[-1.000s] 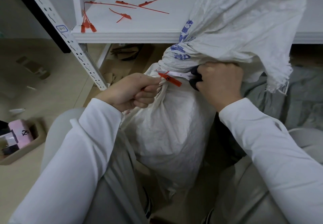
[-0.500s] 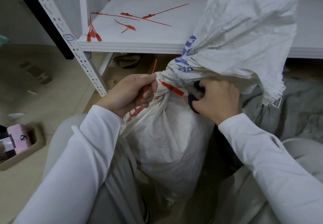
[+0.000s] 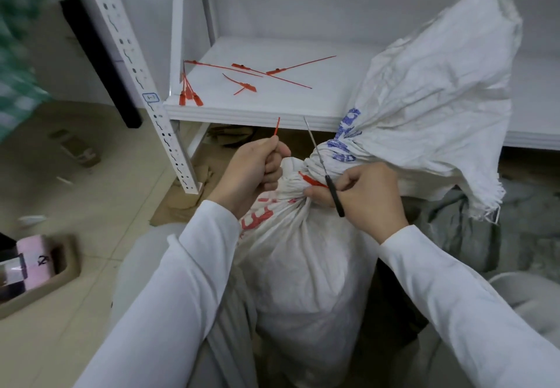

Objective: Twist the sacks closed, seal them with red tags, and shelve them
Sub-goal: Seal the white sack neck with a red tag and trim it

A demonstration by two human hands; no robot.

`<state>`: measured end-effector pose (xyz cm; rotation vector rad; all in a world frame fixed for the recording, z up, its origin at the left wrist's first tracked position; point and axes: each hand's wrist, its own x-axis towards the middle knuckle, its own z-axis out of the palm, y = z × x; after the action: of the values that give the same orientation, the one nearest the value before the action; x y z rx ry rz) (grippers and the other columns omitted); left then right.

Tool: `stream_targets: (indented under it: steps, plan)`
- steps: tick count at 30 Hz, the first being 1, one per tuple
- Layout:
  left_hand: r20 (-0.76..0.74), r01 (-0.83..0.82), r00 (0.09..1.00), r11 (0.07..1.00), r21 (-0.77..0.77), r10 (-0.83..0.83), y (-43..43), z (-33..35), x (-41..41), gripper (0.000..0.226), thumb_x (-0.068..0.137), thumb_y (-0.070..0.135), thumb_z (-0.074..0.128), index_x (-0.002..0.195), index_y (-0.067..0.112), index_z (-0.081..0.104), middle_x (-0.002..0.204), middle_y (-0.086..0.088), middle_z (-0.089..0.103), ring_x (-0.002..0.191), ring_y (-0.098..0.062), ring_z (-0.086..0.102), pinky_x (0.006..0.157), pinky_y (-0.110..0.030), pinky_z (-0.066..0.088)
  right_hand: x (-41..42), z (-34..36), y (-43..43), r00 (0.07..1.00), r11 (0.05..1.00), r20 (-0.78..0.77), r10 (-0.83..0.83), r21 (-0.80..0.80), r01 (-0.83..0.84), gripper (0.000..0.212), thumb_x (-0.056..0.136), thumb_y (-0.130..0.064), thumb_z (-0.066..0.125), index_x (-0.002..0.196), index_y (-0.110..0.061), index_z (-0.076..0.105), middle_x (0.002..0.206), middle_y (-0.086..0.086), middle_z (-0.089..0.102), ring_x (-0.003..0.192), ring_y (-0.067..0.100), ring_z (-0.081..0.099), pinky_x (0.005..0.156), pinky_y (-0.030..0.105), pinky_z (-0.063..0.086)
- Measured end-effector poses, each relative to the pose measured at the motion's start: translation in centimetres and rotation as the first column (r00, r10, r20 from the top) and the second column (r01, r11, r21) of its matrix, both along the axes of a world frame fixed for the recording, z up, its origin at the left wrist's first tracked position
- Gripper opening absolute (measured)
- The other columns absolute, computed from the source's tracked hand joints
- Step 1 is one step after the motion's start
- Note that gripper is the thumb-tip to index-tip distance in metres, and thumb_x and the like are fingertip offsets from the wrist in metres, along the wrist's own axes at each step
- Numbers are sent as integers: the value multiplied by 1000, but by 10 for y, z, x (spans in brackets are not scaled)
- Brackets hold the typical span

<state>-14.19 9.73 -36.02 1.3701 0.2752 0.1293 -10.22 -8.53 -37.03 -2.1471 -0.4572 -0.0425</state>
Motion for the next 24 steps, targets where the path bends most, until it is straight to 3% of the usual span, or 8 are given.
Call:
stream_targets:
  steps: [3, 6, 11, 13, 14, 16, 19, 24]
  plan:
    - [-12, -54, 998, 998, 43, 55, 8, 4, 5, 29, 102, 18, 34, 84, 9, 55, 47, 7, 33, 38, -7, 26, 37, -19, 23, 7, 11, 23, 998, 995, -66, 18, 102, -11, 54, 57, -44, 91, 36, -14, 50, 38, -5, 47, 42, 7, 37, 51, 15, 34]
    - [-29, -127, 991, 986, 108, 131, 20, 8, 13, 24, 98, 15, 38, 94, 6, 60, 49, 5, 38, 41, -9, 29, 38, -21, 25, 18, 30, 50, 975, 988, -212, 59, 153, -26, 48, 60, -46, 88, 56, -3, 69, 56, 10, 68, 47, 13, 53, 51, 26, 45]
    - [-50, -222, 970, 950, 222, 238, 46, 10, 39, 28, 100, 21, 40, 113, 10, 63, 58, 2, 47, 50, -10, 40, 43, -19, 34, 42, 59, 90, 936, 991, -347, 55, 137, -8, 34, 69, -40, 85, 71, -9, 74, 64, 4, 72, 44, 10, 56, 48, 20, 45]
    - [-74, -240, 960, 932, 271, 269, 58, 9, 52, 30, 101, 24, 41, 122, 10, 59, 82, -13, 59, 71, -23, 58, 62, -25, 53, 53, 61, 103, 928, 994, -371, 16, 109, 26, 34, 71, -42, 83, 76, -9, 74, 65, 2, 72, 44, 9, 55, 47, 19, 45]
    - [-92, -255, 952, 923, 288, 292, 64, 8, 60, 31, 102, 24, 42, 124, 9, 57, 102, -21, 62, 89, -32, 61, 78, -34, 54, 59, 61, 109, 927, 995, -375, 1, 93, 36, 35, 71, -42, 83, 77, -10, 74, 65, 2, 73, 45, 9, 55, 49, 20, 46]
    - [-110, -281, 936, 900, 334, 333, 73, 3, 78, 31, 102, 21, 42, 127, 8, 54, 123, -21, 58, 105, -35, 58, 91, -37, 50, 70, 58, 118, 924, 997, -381, -25, 62, 53, 35, 73, -43, 82, 78, -10, 73, 66, 3, 73, 46, 10, 55, 52, 22, 48]
    - [-95, -308, 923, 864, 397, 372, 82, -2, 107, 29, 102, 15, 42, 127, 11, 56, 127, -10, 58, 117, -29, 54, 101, -39, 47, 84, 50, 127, 920, 997, -387, -67, 13, 78, 34, 75, -42, 80, 78, -9, 71, 69, 4, 72, 46, 10, 54, 53, 21, 48]
    - [-109, -283, 922, 837, 469, 373, 94, -15, 154, 31, 100, 9, 44, 126, 10, 60, 128, -9, 60, 116, -28, 56, 98, -34, 49, 102, 36, 132, 897, 994, -429, -106, -10, 113, 35, 76, -39, 80, 80, -7, 69, 73, 8, 70, 46, 12, 52, 48, 19, 44]
